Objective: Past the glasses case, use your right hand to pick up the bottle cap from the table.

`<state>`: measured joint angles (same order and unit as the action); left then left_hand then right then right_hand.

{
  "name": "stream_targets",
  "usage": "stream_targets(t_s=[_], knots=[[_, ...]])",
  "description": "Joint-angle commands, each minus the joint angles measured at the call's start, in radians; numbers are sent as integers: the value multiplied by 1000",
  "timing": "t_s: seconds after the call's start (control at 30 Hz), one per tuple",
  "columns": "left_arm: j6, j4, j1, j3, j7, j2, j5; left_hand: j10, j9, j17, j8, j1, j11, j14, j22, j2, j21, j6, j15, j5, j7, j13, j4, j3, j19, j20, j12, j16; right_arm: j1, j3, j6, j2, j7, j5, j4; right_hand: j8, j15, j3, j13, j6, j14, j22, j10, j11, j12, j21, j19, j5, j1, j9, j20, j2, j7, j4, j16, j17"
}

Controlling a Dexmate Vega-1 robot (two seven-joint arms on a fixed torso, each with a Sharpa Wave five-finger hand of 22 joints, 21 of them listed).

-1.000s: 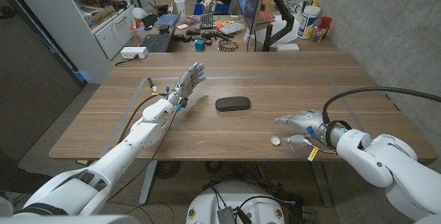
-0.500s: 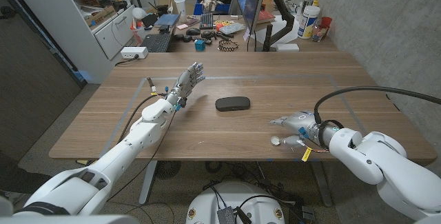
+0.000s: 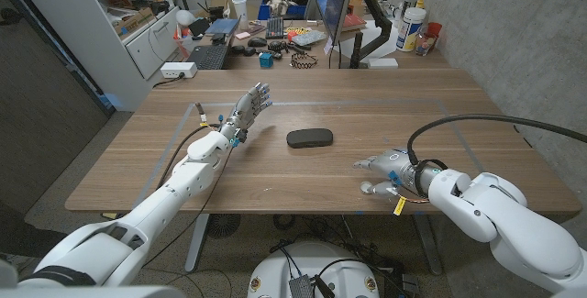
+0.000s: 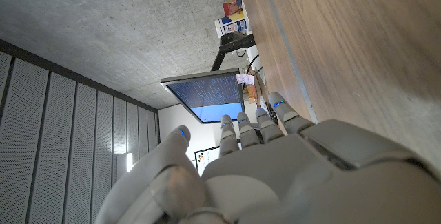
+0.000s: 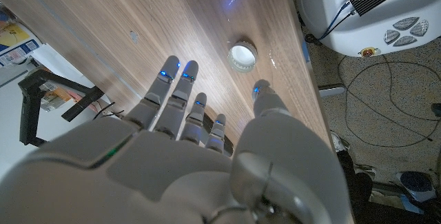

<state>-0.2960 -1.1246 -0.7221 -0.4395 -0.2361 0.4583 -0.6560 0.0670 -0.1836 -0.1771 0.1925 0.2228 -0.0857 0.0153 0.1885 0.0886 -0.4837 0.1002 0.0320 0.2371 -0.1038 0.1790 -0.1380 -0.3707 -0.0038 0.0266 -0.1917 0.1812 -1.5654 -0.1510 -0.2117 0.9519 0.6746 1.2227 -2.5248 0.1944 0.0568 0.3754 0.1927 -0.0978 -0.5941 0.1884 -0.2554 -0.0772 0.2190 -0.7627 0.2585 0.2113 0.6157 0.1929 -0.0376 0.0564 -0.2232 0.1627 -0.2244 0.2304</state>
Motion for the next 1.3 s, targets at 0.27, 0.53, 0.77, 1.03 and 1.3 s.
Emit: stream_targets(t_s=[0.27, 0.53, 0.77, 1.03, 1.3], knots=[[-1, 31, 19, 0, -19, -5, -1, 3, -2, -2, 2, -13, 0, 3, 1, 2, 7, 7, 43, 9, -2, 5, 0, 7, 5, 1, -4, 3, 91, -121, -60, 28, 7, 62, 45, 10, 98, 1, 5, -5, -24, 2, -10, -20, 8, -11, 22, 4, 42, 6, 3, 0, 3, 11, -20, 12], [4, 30, 22, -1, -19, -7, -2, 2, -2, -2, 2, -14, 2, 3, 1, 2, 8, 8, 43, 10, -2, 5, 0, 8, 5, 1, -4, 3, 87, -127, -81, 47, 8, 46, 48, 12, 102, -1, 5, -10, -25, 2, -12, -21, 8, -11, 22, 5, 65, 7, 4, -7, 2, 17, -22, 16], [4, 35, 27, -3, -21, -11, -1, 3, -2, -2, 2, -14, 3, 3, 1, 3, 9, 8, 44, 10, -2, 5, 0, 9, 5, 1, -4, 3, 90, -133, -91, 64, 3, 33, 50, 13, 105, -9, 5, -12, -24, 2, -15, -23, 9, -11, 21, 5, 75, 7, 5, -18, 2, 15, -25, 20], [0, 47, 31, -2, -27, -14, -3, 3, -2, -2, 2, -15, 1, 3, 1, 3, 9, 8, 44, 11, -3, 5, 0, 9, 5, 1, -4, 3, 112, -160, -99, 69, 11, 31, 59, 16, 116, -13, 6, -17, -44, 2, -33, -25, 16, -14, 27, 9, 103, 8, 13, -17, 2, 12, -40, 31], [-2, 64, 37, -3, -34, -18, -4, 2, -2, -2, 2, -16, 3, 3, 1, 3, 10, 7, 44, 12, -2, 5, 0, 10, 5, 0, -4, 3, 130, -184, -103, 73, 20, 24, 58, 18, 115, -23, 6, -23, -42, 2, -30, -25, 14, -15, 27, 9, 109, 8, 12, -23, 2, 6, -45, 41]])
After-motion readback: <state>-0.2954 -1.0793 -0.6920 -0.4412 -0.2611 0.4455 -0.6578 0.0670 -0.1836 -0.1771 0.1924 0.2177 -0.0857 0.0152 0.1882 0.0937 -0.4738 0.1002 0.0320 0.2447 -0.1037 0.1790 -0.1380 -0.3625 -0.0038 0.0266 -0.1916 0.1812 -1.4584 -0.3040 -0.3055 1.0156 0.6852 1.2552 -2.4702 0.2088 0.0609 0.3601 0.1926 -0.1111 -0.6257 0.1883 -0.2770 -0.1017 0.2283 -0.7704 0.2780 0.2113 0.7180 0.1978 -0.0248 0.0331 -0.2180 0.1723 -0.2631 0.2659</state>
